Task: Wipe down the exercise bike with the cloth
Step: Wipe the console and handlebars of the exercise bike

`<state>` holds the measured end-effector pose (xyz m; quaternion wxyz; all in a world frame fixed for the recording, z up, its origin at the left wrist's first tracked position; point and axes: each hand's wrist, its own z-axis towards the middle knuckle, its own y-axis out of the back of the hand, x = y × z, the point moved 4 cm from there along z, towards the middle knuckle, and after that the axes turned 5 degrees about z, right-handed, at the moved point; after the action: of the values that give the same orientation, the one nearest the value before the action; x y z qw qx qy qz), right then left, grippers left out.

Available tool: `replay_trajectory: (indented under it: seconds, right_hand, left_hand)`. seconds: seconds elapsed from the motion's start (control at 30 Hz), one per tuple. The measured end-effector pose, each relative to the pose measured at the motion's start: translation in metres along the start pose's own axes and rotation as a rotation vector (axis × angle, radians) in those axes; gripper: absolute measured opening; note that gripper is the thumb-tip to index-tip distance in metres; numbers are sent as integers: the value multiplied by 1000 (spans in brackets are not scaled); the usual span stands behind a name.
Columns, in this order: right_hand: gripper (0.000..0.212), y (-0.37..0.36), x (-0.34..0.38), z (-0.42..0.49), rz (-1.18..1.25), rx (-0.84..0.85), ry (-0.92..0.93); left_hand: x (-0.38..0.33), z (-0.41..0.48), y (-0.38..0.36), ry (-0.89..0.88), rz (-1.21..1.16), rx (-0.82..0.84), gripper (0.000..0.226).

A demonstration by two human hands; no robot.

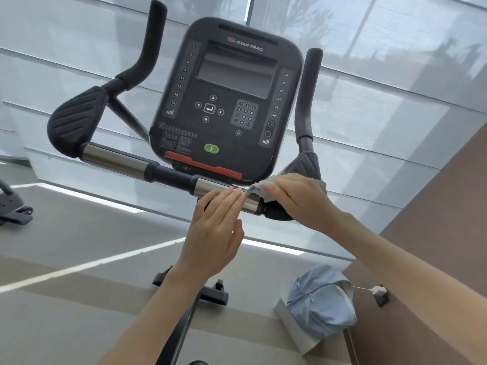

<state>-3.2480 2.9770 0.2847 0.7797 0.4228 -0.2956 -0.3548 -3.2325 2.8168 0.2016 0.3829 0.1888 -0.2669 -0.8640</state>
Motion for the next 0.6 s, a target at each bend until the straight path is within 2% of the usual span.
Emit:
replay_trajectory:
  seconds: [0.07, 0.13, 0.2, 0.23, 0.3, 0.4, 0.6]
  right_hand:
    - [43, 15, -7, -3, 131, -117, -80]
    - [43, 39, -26, 4, 160, -313, -134]
    - [45, 57, -52, 14, 168, -415, -220]
    - [45, 58, -64, 18, 163, -396, -259]
    - [38, 45, -83, 21, 158, -245, -314]
    - [20, 22, -89, 15, 135, -95, -286]
    - [22, 10, -49, -21, 1, -153, -152]
  left_hand:
    - [-1, 0, 0, -2, -8, 6, 41]
    - [-5, 1, -2, -11, -5, 14, 41]
    - [-10, 1, -5, -25, -3, 30, 41]
    - [-13, 1, -8, -30, 0, 40, 41]
    - [-17, 1, -12, -31, 17, 55, 42]
    - [-22, 2, -16, -18, 35, 73, 44]
    - [-27, 2, -15, -10, 49, 82, 45]
